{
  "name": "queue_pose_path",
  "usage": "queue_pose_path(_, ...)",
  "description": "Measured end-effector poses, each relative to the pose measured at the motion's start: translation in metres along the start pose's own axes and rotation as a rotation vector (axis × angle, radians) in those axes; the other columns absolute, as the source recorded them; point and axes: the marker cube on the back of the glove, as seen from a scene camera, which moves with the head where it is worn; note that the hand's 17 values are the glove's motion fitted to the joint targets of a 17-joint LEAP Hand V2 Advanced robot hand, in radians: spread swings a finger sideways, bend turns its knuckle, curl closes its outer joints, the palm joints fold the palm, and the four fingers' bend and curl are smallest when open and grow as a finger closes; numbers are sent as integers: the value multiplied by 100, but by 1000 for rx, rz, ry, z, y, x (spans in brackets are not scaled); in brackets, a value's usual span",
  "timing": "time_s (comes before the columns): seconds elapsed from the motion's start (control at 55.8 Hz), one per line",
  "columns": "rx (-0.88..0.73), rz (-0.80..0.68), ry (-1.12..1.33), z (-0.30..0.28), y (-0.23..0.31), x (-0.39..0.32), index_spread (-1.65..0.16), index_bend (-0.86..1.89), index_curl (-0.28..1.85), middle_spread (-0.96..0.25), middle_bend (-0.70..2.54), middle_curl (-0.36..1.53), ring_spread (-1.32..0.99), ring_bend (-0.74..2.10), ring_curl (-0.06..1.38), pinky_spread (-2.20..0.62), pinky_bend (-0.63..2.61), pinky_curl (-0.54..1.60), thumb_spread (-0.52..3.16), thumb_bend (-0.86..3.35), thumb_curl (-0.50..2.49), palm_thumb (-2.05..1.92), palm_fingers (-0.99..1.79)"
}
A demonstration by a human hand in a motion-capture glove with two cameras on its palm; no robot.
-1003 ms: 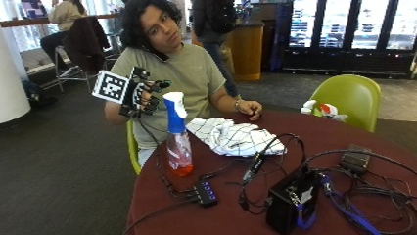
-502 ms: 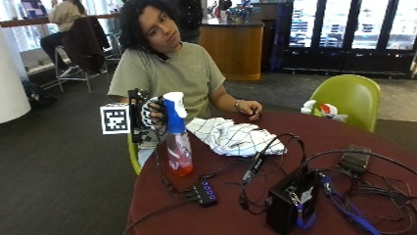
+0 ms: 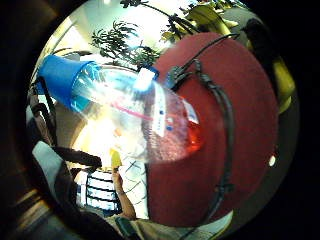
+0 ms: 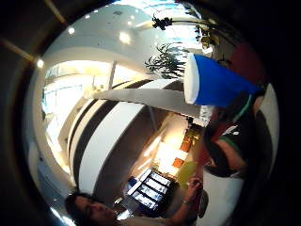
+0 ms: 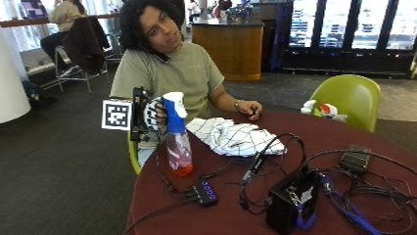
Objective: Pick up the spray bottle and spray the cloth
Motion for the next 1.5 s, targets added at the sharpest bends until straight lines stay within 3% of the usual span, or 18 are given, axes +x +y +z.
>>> queue_pose_path(0.125, -215, -114, 109, -15, 15, -2, -22, 70, 65, -19, 82, 77, -20, 100, 66, -17, 96, 69, 137, 6, 66, 98, 119)
queue_pose_path(0.197, -262, -61, 203, -21, 22, -10, -22, 61, 64, -19, 78, 76, -19, 96, 65, -18, 94, 68, 134, 2, 66, 93, 114)
queue_pose_path(0.287, -286, -188, 294, -31, 34, -13, -21, 49, 61, -16, 68, 72, -16, 88, 61, -21, 84, 62, 131, -2, 66, 88, 106)
queue_pose_path(0.376, -349, -171, 399, -44, 54, -22, -20, 37, 58, -13, 57, 67, -14, 79, 57, -21, 73, 57, 127, -3, 65, 85, 103)
queue_pose_path(0.502, -390, -164, 535, -64, 77, -32, -22, 26, 54, -6, 42, 59, -8, 61, 51, -9, 52, 50, 125, -3, 62, 80, 75)
queue_pose_path(0.591, -387, -209, 724, -81, 87, -32, -25, 20, 50, -1, 33, 53, -6, 54, 46, -3, 46, 46, 124, -3, 59, 76, 76)
queue_pose_path(0.681, -348, -125, 986, -100, 103, -39, -30, 13, 44, 1, 24, 49, -5, 49, 44, 4, 42, 43, 124, -5, 55, 67, 64)
queue_pose_path(0.77, -358, -239, 1085, -114, 108, -39, -33, 12, 40, 1, 20, 46, -4, 46, 42, 10, 39, 41, 121, -5, 51, 60, 59)
queue_pose_path(0.878, -396, -188, 1093, -124, 126, -42, -36, 12, 36, 0, 17, 43, -4, 43, 40, 15, 38, 39, 117, -4, 48, 56, 53)
queue_pose_path(1.075, -452, -313, 1117, -130, 132, -40, -39, 12, 30, 0, 18, 38, -3, 41, 38, 20, 38, 38, 111, -3, 44, 52, 43)
queue_pose_path(1.164, -361, -212, 1121, -126, 136, -42, -39, 12, 28, 0, 18, 37, -3, 41, 37, 22, 37, 37, 110, -3, 42, 52, 42)
queue_pose_path(1.308, -354, -184, 1094, -118, 128, -44, -39, 13, 26, 0, 19, 36, -3, 40, 37, 22, 37, 37, 108, -3, 41, 52, 41)
queue_pose_path(1.505, -444, -293, 768, -79, 101, -36, -39, 13, 25, 0, 19, 35, -3, 40, 36, 23, 36, 36, 107, -2, 39, 54, 43)
